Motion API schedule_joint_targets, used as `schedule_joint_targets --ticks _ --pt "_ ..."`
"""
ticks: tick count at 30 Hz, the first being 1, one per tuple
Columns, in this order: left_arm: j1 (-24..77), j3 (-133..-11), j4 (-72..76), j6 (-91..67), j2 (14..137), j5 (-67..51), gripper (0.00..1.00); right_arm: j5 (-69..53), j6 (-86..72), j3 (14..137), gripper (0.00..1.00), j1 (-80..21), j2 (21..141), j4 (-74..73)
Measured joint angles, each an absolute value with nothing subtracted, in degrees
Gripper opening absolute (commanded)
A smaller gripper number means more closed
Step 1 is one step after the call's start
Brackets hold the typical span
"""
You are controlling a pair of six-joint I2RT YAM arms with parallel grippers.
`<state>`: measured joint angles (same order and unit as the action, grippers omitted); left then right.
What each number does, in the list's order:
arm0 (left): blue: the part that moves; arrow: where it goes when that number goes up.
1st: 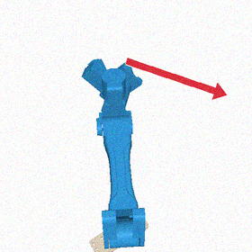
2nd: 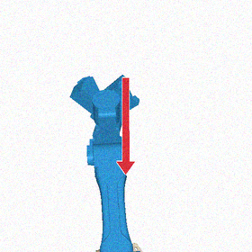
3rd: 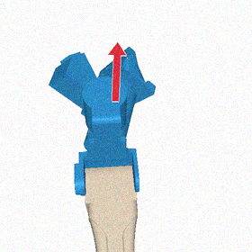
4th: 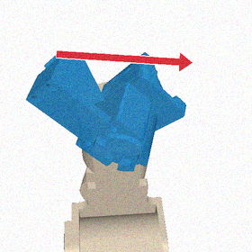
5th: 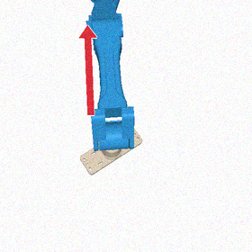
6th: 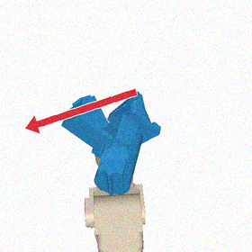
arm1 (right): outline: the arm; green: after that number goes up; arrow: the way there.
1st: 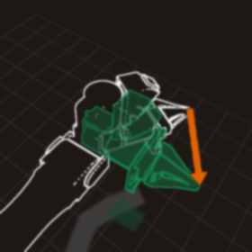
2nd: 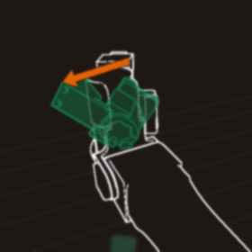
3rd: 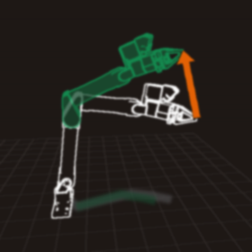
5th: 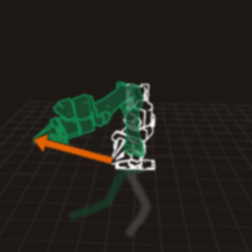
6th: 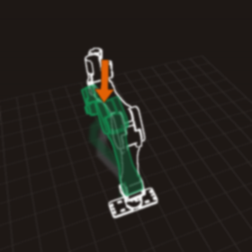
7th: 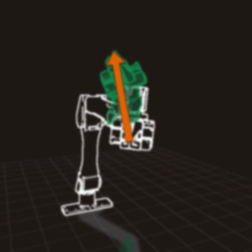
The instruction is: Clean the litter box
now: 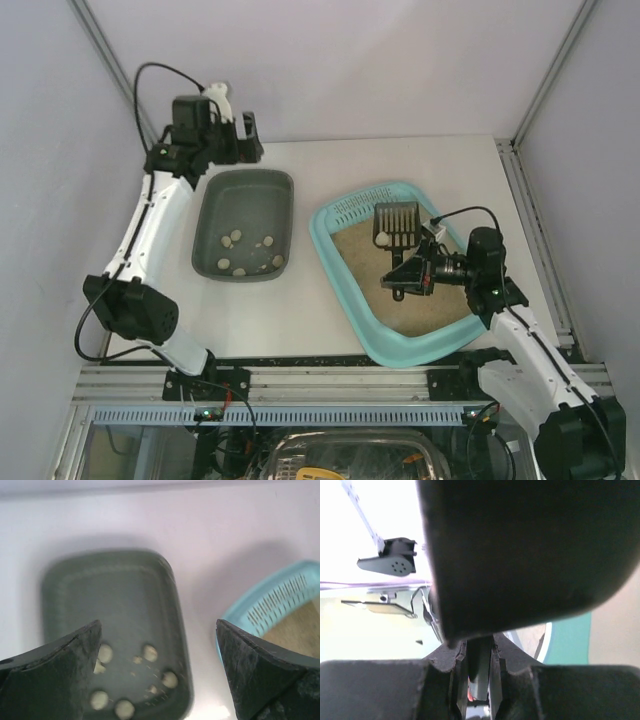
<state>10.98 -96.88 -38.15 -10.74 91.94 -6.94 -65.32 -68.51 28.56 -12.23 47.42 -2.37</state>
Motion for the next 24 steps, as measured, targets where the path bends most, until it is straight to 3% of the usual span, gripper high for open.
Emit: schedule_joint_targets --ticks 6,17,24 --pt "7.57 -108.60 -41.80 -5.37 91.92 0.54 1.00 -63.13 -69.65 36.75 0.00 -12.45 53.95 -0.89" --pt "-3.68 -108.60 -51.20 -5.52 92.12 6.07 1.00 -52.99 -65.39 70.13 0.00 -31.42 84.07 -4.97" --pt "-13.26 -99.55 -53.01 -7.27 89.45 6.39 1.00 -46.15 -52.18 93.67 0.00 -39.72 104.22 -23.11"
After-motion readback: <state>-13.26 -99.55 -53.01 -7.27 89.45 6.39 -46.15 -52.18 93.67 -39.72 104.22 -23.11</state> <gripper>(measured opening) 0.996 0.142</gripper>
